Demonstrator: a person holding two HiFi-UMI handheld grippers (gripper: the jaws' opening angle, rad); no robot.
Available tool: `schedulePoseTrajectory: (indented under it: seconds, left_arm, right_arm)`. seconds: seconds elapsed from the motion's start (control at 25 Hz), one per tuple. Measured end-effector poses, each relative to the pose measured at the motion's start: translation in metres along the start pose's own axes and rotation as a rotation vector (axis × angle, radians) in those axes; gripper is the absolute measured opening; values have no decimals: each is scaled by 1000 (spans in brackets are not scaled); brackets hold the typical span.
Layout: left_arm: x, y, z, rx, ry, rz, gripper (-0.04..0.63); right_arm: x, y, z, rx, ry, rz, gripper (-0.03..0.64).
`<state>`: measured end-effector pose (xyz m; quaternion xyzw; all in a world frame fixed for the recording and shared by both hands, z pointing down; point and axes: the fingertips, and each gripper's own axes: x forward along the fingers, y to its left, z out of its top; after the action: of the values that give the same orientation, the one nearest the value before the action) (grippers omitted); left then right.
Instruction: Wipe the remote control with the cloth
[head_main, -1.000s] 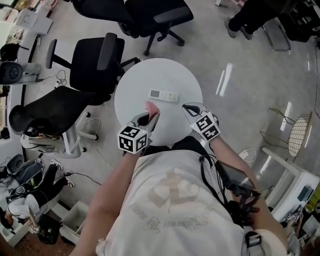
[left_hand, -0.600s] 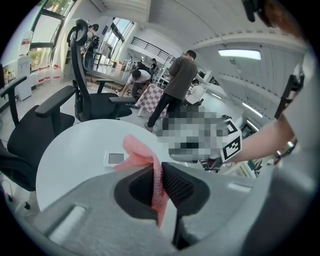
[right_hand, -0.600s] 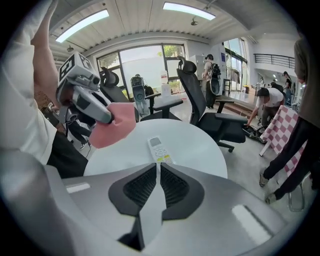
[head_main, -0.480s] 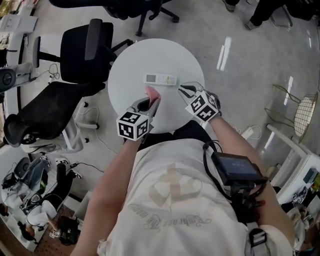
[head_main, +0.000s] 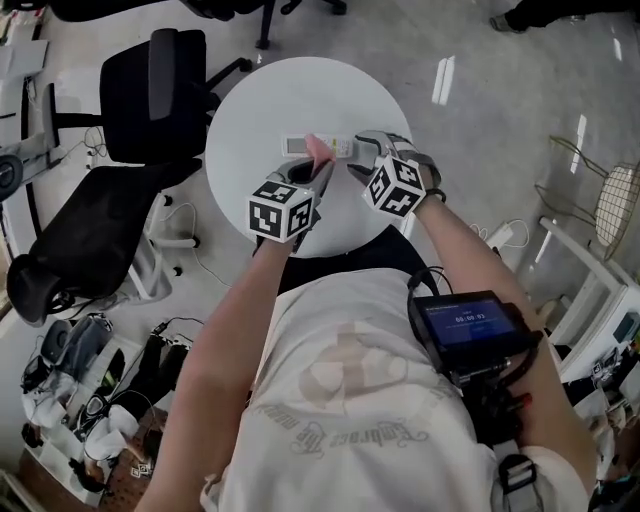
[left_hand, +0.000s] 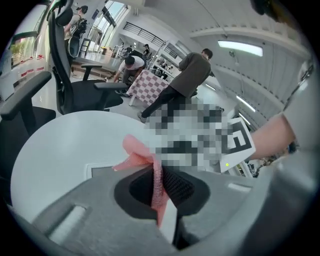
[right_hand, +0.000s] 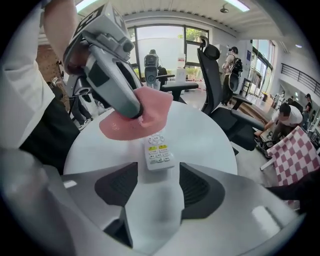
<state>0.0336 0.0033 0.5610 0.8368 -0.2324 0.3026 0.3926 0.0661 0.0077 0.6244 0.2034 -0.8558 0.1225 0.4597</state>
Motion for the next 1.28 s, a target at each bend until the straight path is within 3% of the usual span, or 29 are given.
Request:
schedulePoseTrajectory:
  seconds: [0.32, 0.44, 0.88, 1.04, 1.28]
  left_arm:
    - [36, 9, 10, 19, 65, -30, 28]
    - [45, 9, 10, 19, 85, -40, 28]
    - [70, 2, 1, 0, 182, -70, 28]
    - [65, 10, 1, 18, 190, -30, 25]
    - [52, 39, 1, -23, 158, 69, 25]
  right_arm:
    - [24, -4, 1, -84, 11, 51, 269]
    - [28, -2, 4, -98, -2, 67, 236]
    - [26, 1, 10, -73, -31, 66, 215]
    - [26, 1, 11, -71, -19, 65, 212]
    - [26, -1, 3, -58, -12, 59, 210]
